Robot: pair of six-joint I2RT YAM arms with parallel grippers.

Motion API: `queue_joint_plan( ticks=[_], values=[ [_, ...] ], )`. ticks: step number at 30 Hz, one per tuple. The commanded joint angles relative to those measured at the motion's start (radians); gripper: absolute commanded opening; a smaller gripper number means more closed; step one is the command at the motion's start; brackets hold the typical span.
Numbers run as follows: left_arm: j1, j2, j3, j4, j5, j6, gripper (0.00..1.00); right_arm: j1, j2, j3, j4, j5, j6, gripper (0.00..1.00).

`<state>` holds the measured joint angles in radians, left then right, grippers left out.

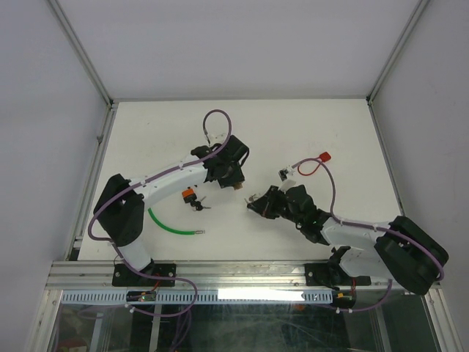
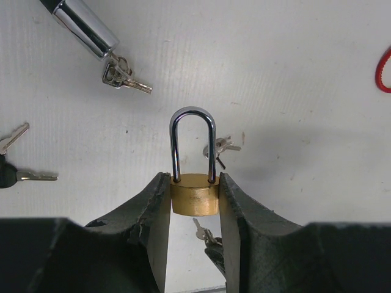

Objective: Unlock with the key

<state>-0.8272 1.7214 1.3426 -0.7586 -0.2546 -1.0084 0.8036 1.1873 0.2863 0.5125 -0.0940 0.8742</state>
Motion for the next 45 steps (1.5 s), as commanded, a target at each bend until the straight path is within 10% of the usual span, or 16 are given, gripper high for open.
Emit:
queue_joint_plan(
  ticks=[1,45],
  values=[
    [0.003,-0.072,-0.014,0.067,0.024,-0.021,0.12,0.008,0.041,0.036,0.145,0.045,0.057,0.00],
    [0.001,-0.103,-0.062,0.107,0.064,-0.030,0.11,0.008,0.121,0.062,0.228,0.073,0.133,0.00]
  ],
)
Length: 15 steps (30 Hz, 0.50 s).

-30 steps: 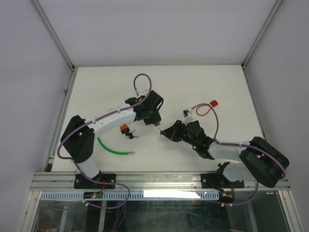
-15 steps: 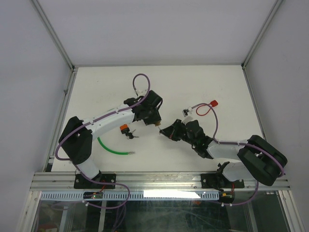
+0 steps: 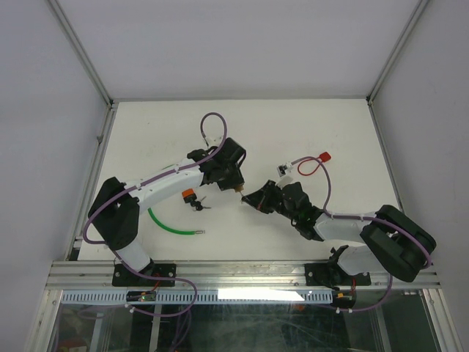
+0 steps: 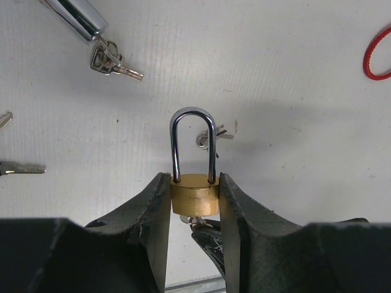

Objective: Unlock with the key

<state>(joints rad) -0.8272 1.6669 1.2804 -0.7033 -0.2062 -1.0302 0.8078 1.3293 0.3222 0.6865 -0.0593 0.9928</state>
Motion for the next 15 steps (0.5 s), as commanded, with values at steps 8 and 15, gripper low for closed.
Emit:
queue_joint_plan(
  ticks=[8,15],
  values=[
    [0.001,-0.057,-0.008,0.059,0.022,-0.011,0.11,0.003,-0.029,0.019,0.042,0.059,0.025,0.00],
    [0.001,-0.070,-0.025,0.078,0.027,-0.023,0.11,0.003,-0.018,0.025,0.055,0.053,0.041,0.00]
  ],
)
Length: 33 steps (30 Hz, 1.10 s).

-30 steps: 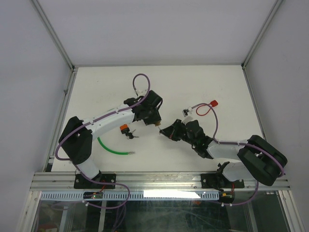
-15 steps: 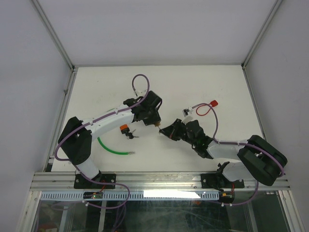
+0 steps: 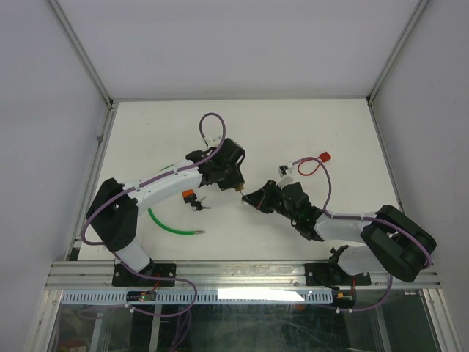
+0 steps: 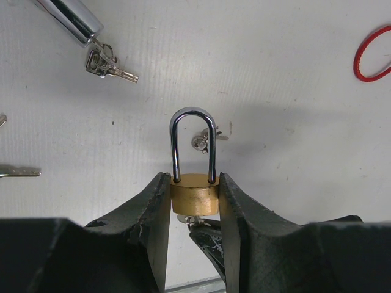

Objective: Unlock with the key

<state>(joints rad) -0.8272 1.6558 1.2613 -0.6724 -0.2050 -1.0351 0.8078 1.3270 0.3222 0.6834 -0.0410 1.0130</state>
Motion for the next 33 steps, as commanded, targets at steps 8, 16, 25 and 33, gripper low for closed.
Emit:
queue_joint_plan(
  ticks=[8,16,25,33],
  values=[
    [-0.002,-0.057,-0.020,0.056,0.026,-0.024,0.11,0.004,-0.028,0.006,0.080,0.067,0.049,0.00],
    [-0.008,-0.056,-0.030,0.073,0.032,-0.039,0.10,0.003,-0.041,0.004,0.054,0.094,0.057,0.00],
    [-0.013,-0.092,-0.084,0.116,0.053,-0.116,0.10,0.003,0.006,-0.002,0.128,0.106,0.071,0.00],
    [-0.013,-0.123,-0.132,0.168,0.087,-0.171,0.10,0.004,0.073,-0.013,0.258,0.112,0.056,0.00]
  ],
)
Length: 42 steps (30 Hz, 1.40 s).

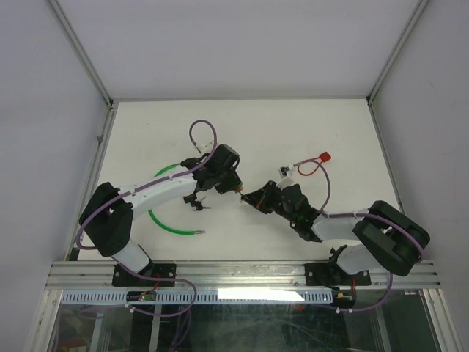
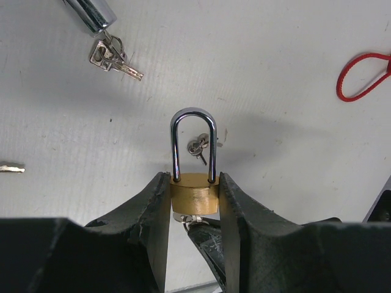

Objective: Unlock with the key

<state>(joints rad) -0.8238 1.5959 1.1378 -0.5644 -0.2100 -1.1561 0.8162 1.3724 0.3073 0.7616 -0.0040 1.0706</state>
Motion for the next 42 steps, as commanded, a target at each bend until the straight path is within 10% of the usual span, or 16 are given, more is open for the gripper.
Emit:
queue_joint_plan(
  ticks=[1,30,42],
  values=[
    [-0.016,-0.063,-0.007,0.061,0.097,-0.049,0.10,-0.005,0.035,-0.001,0.208,0.079,-0.010,0.00],
    [-0.098,-0.013,-0.052,0.102,0.165,-0.052,0.06,-0.027,0.062,0.026,0.444,0.132,-0.260,0.00],
    [-0.108,-0.143,-0.198,0.320,0.186,-0.008,0.02,-0.104,0.012,0.026,0.483,-0.065,-0.204,0.00]
  ],
)
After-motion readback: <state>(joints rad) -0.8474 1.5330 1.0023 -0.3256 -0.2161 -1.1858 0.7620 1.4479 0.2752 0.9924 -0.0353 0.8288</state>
